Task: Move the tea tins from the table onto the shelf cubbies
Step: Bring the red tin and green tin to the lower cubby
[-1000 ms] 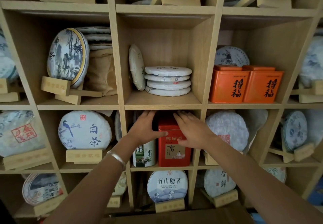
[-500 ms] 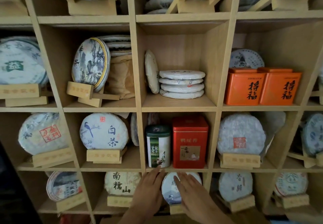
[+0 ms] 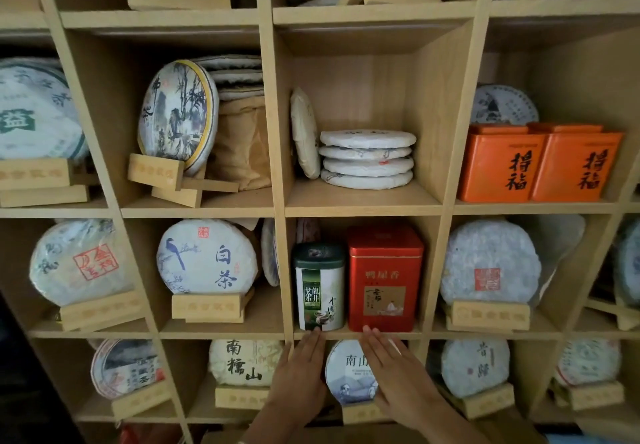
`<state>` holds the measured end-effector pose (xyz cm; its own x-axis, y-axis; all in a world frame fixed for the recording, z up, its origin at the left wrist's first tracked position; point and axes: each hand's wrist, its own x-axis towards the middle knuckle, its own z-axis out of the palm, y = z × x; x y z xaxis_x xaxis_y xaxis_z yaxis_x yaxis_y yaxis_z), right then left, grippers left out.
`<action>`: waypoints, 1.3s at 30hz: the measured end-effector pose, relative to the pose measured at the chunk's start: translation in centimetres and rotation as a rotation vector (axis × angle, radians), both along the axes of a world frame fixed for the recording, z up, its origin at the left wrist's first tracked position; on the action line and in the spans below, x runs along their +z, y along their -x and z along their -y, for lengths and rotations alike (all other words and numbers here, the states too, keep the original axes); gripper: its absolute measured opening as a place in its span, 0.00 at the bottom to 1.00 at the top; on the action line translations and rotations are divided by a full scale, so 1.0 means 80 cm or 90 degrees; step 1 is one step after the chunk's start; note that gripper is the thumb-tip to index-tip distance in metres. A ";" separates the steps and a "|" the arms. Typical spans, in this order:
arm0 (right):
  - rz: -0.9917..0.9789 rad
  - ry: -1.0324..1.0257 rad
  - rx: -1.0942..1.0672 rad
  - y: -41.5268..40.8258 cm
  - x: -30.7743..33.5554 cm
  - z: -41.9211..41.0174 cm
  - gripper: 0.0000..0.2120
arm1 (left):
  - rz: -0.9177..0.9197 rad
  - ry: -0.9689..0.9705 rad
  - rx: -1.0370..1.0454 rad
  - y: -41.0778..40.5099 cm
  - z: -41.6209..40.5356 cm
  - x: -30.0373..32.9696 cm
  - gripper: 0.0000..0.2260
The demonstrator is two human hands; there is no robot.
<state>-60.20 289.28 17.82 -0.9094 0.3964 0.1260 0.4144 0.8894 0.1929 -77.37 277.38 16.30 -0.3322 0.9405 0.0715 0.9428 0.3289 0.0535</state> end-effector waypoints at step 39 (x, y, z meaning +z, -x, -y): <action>0.042 0.008 0.021 0.011 -0.009 -0.014 0.41 | -0.049 -0.024 -0.024 0.013 0.010 0.008 0.32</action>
<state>-61.12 290.42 17.13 -0.9281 0.3675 0.0602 0.3717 0.9049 0.2071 -78.39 276.55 16.90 -0.2889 0.9484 0.1310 0.9563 0.2924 -0.0076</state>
